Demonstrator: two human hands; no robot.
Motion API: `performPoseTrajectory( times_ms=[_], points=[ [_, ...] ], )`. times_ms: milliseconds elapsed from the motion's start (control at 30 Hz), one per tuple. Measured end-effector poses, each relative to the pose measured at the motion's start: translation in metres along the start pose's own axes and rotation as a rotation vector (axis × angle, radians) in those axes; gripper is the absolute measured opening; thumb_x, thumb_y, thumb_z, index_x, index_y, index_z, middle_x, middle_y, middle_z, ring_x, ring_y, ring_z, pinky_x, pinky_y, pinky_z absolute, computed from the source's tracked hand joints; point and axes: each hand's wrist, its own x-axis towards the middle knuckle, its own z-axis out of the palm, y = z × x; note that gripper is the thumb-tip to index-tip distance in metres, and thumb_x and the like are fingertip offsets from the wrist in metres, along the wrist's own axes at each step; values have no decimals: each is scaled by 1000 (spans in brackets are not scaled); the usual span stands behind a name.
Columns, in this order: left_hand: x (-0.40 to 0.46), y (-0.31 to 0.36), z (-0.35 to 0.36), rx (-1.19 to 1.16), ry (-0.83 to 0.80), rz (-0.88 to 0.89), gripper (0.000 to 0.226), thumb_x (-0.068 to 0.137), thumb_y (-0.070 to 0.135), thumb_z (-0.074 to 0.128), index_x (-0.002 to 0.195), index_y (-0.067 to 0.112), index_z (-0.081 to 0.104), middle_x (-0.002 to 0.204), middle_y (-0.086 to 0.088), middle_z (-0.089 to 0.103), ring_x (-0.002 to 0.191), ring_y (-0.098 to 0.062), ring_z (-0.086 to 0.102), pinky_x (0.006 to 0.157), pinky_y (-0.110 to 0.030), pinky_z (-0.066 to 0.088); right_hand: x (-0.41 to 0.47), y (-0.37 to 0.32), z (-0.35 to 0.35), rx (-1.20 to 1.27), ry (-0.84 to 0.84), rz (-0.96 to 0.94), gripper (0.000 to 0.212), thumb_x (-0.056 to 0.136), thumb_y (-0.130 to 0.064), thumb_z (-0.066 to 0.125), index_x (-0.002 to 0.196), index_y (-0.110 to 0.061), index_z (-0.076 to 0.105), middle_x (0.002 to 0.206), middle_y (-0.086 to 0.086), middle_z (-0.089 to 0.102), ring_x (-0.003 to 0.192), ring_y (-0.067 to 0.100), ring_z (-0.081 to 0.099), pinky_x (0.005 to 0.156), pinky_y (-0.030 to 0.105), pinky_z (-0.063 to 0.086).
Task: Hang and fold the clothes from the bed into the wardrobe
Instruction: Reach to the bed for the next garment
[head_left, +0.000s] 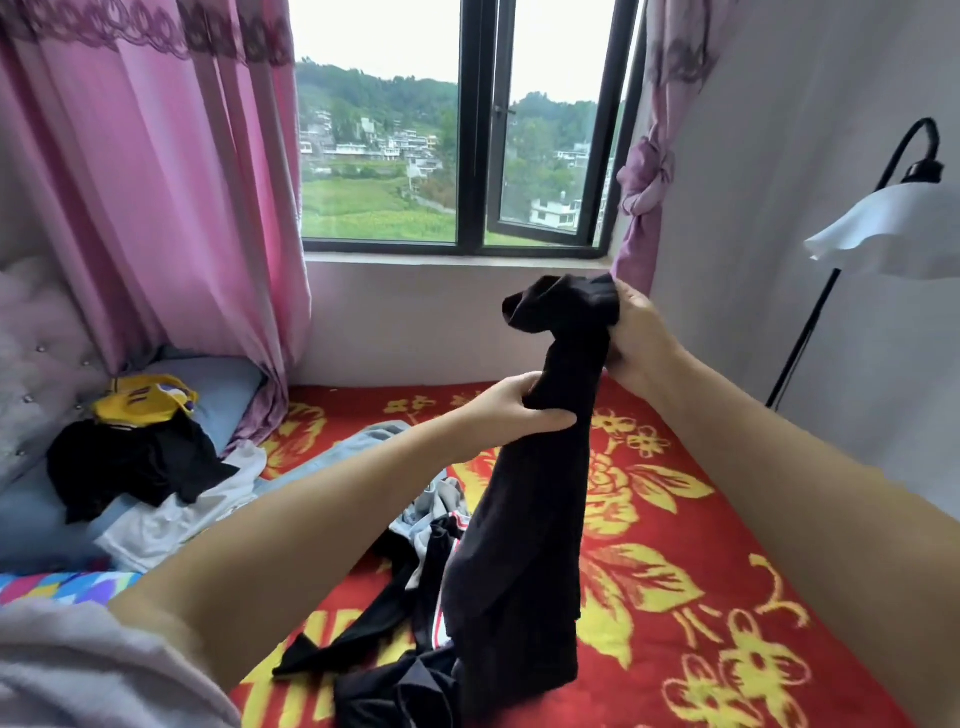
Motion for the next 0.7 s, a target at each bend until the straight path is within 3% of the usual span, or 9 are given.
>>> performPoseTrajectory(
  times_ms=[100, 167, 200, 267, 400, 500, 600, 667, 700],
  points=[
    [0, -8, 5, 40, -42, -50, 22, 78, 29, 72, 92, 45, 65, 95, 19, 71, 91, 0, 67, 68, -10, 51, 13, -27, 6, 167, -17, -46, 15, 86, -2, 47, 100, -1, 51, 79, 16, 60, 69, 22, 60, 65, 28, 50],
    [-5, -26, 5, 111, -44, -140, 15, 82, 27, 71, 91, 38, 67, 88, 17, 72, 86, -1, 68, 66, -9, 51, 18, -48, 6, 234, -43, -128, 32, 62, -8, 62, 92, 3, 56, 88, 21, 53, 82, 30, 53, 82, 37, 46],
    [-9, -38, 4, 186, -44, -192, 9, 84, 29, 69, 93, 33, 67, 86, 17, 71, 85, -1, 67, 67, -10, 51, 19, -57, 4, 271, -38, -182, 29, 59, -10, 62, 84, 2, 59, 88, 21, 55, 85, 31, 54, 90, 40, 46],
    [-17, -60, 3, 356, -22, -289, 18, 89, 40, 63, 95, 23, 67, 86, 13, 68, 81, -1, 64, 71, -12, 50, 27, -64, -9, 253, 44, -215, 26, 64, -12, 57, 88, -1, 61, 91, 21, 57, 89, 32, 56, 97, 45, 47],
    [-20, -71, -13, 373, 211, -359, 38, 96, 40, 53, 67, 15, 59, 58, 8, 57, 52, -7, 54, 44, -10, 38, 47, -45, -56, -111, 419, -101, 13, 92, -11, 47, 98, -21, 54, 96, 2, 60, 84, 19, 59, 81, 35, 50],
    [-17, -60, -31, 337, 346, -326, 48, 98, 39, 49, 68, 4, 60, 62, -4, 56, 57, -20, 52, 54, -22, 39, 46, -5, -90, -412, 581, -72, 23, 99, -19, 39, 98, -10, 61, 95, 8, 61, 93, 22, 56, 82, 37, 46],
    [-12, -45, -33, 250, 366, -275, 45, 97, 43, 48, 73, 6, 60, 66, -10, 52, 60, -20, 49, 59, -30, 37, 24, 37, -98, -622, 365, 156, 14, 98, -10, 43, 88, -9, 53, 88, 17, 54, 84, 26, 52, 74, 46, 46],
    [-5, -34, -26, 86, 373, -295, 47, 96, 44, 50, 68, 8, 61, 60, -7, 56, 51, -19, 54, 54, -27, 42, -4, 53, -84, -825, -44, 367, 2, 95, -16, 52, 96, -16, 54, 89, 9, 53, 82, 23, 52, 70, 41, 43],
    [-1, -28, -23, -9, 389, -310, 45, 96, 43, 51, 68, 9, 60, 60, -5, 58, 49, -17, 56, 53, -25, 44, -20, 57, -71, -894, -281, 459, 17, 92, -26, 58, 108, -25, 54, 97, -2, 56, 90, 19, 55, 78, 40, 46]
  ],
)
